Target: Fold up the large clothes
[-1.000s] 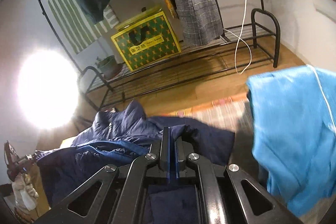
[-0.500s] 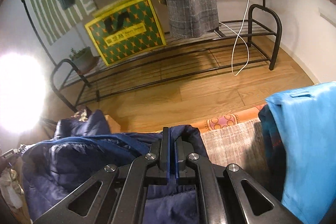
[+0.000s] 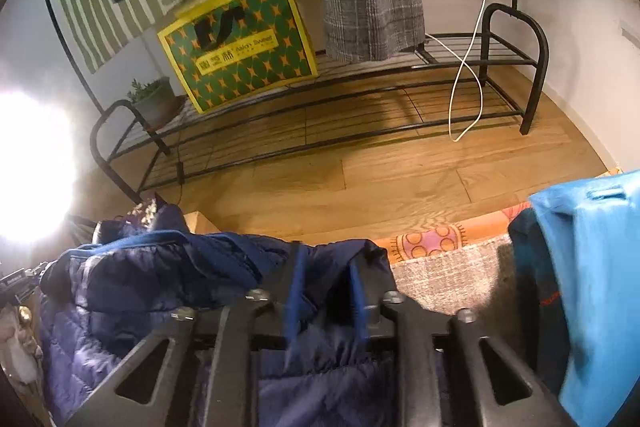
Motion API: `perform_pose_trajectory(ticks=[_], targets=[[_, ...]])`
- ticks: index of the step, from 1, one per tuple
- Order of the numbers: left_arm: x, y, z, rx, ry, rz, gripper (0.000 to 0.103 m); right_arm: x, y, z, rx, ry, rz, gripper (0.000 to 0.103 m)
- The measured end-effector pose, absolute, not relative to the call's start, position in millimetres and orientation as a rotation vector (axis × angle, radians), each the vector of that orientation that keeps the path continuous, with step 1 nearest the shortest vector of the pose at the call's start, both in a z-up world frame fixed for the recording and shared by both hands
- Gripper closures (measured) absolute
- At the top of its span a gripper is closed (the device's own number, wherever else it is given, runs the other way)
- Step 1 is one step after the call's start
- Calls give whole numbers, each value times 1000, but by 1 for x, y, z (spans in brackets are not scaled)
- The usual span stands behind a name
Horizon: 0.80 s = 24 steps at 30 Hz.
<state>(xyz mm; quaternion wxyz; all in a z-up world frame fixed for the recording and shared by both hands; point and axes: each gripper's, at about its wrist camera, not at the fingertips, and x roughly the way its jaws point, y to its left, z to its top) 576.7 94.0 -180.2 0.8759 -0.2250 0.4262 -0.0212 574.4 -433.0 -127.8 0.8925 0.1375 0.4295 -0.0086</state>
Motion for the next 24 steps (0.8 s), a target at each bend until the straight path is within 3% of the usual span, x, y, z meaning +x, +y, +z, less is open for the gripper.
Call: perform_pose_trajectory(ticks=[1, 2, 4, 6, 10, 19, 24], targets=[[576, 95, -176, -474, 887, -52, 80, 570, -436, -123, 290, 873, -27, 40], [574, 96, -172, -481, 883, -57, 72, 566, -439, -119, 298, 856, -36, 33], [568, 102, -161, -492, 856, -47, 40, 559, -448, -109, 325, 824, -37, 31], [562, 110, -152, -512, 838, -44, 38, 551, -454, -101, 338, 807, -51, 34], [544, 105, -135, -467, 785, -77, 38, 536, -439, -82, 250, 754, 22, 60], [555, 8, -150, -89, 786, -83, 40, 561, -335, -100, -35, 775, 158, 63], [593, 10, -193, -54, 870, 45, 40, 588, -347, -124, -61, 840, 16, 63]])
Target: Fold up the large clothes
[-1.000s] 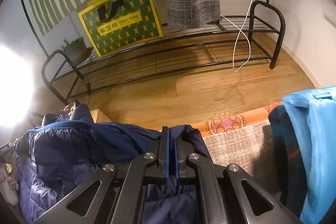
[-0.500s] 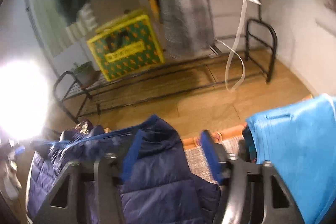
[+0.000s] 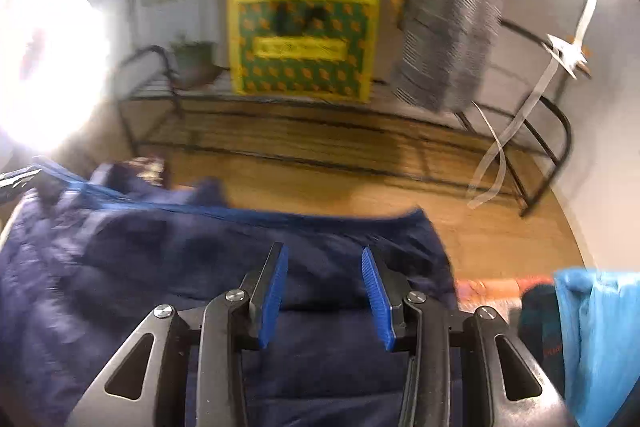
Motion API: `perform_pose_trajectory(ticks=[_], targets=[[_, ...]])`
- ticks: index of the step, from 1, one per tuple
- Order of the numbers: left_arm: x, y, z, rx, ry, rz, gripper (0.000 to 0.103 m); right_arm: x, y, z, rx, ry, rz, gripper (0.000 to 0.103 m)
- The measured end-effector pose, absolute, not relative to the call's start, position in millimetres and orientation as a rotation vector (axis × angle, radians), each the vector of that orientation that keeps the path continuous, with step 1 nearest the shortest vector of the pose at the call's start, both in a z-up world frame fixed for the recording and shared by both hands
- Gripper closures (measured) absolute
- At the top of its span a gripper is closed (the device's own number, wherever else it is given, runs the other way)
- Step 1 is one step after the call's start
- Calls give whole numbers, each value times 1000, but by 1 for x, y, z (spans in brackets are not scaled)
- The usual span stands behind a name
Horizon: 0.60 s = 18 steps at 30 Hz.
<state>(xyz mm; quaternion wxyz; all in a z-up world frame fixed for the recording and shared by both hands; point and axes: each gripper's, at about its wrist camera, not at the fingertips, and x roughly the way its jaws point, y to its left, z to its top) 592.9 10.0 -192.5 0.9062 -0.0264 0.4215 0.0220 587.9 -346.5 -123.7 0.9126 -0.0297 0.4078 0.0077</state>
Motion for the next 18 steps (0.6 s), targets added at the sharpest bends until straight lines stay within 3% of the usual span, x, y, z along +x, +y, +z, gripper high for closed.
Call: perform_pose_trajectory(ticks=[4, 8, 14, 18], targets=[[602, 24, -227, -98, 918, 93, 39, 599, -382, -157, 29, 931, -72, 62], [601, 19, -221, -51, 917, 130, 40, 597, -392, -158, 72, 942, -85, 61], [554, -10, -162, -103, 817, -24, 41, 551, -385, -110, 83, 871, 13, 61], [533, -66, -136, -52, 781, -147, 41, 486, -397, -71, 204, 805, 114, 55]])
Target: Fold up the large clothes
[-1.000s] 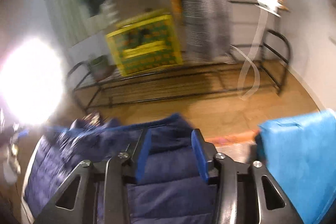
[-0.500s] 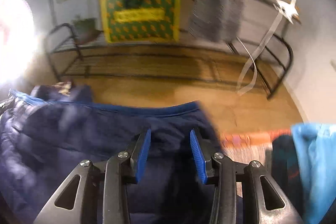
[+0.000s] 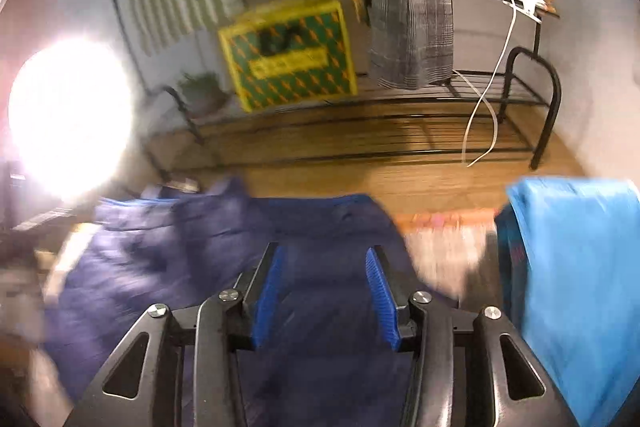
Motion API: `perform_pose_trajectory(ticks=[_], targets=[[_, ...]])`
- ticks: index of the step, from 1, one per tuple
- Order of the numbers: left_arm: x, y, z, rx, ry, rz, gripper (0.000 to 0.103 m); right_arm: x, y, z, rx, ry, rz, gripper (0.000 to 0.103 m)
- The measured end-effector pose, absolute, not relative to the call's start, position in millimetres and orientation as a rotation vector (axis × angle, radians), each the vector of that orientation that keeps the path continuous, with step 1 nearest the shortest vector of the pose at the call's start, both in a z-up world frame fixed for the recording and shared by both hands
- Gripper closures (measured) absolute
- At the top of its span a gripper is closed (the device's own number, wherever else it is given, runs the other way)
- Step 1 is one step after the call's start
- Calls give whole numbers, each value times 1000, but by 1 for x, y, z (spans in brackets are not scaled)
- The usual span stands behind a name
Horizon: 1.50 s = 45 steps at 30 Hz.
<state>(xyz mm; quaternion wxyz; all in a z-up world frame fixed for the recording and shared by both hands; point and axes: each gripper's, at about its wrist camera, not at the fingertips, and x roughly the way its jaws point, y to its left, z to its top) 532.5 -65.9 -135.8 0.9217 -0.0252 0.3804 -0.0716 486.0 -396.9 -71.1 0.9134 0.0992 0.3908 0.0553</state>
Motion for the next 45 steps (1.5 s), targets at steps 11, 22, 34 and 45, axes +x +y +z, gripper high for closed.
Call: perform_pose_trajectory(ticks=[11, 22, 34, 45], targets=[[564, -154, -206, 38, 906, -121, 42, 294, -439, -30, 282, 746, 133, 48], [490, -146, -161, 51, 813, -170, 45, 274, -454, -79, 459, 847, 100, 40], [422, -167, -208, 219, 880, -183, 46, 299, -440, -159, 690, 957, 83, 31], [361, -149, -180, 207, 757, -227, 46, 318, -448, -178, 916, 901, 84, 21]])
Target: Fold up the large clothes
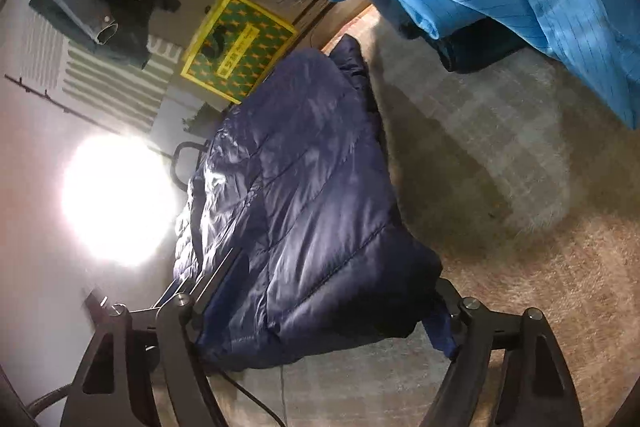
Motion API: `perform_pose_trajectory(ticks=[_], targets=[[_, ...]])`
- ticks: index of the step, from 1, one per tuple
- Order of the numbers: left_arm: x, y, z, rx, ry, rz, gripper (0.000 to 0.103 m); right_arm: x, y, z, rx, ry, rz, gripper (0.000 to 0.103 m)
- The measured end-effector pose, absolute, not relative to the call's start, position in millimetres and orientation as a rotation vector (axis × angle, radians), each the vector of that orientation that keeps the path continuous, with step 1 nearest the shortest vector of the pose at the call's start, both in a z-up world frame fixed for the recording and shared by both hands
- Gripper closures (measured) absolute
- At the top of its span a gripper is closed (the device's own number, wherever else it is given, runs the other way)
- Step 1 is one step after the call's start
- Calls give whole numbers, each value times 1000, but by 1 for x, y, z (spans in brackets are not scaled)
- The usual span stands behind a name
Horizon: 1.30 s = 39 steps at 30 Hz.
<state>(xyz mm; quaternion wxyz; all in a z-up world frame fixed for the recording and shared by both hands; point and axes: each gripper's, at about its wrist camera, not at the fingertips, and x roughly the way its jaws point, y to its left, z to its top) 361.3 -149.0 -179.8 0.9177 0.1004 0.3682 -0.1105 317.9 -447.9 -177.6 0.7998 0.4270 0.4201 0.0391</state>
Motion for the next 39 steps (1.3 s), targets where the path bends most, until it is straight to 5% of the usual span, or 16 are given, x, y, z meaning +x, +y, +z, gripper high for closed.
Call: perform_pose_trajectory(ticks=[3, 5, 7, 10, 17, 25, 39], targets=[[345, -148, -182, 237, 764, -238, 46, 327, -449, -183, 936, 911, 48, 23], [345, -147, -193, 245, 786, -227, 46, 331, -446, -181, 917, 914, 28, 37], [349, -145, -208, 211, 830, -229, 48, 336, -440, -176, 876, 933, 36, 72], [348, -143, -219, 176, 835, -239, 49, 336, -430, -149, 771, 912, 36, 85], [340, -119, -195, 84, 887, -306, 55, 340, -384, -66, 487, 829, 39, 91], [283, 14, -110, -136, 737, -258, 55, 353, -298, 10, 167, 746, 109, 91], [181, 222, -107, -387, 649, 76, 55, 368, -127, 38, -170, 683, 292, 92]])
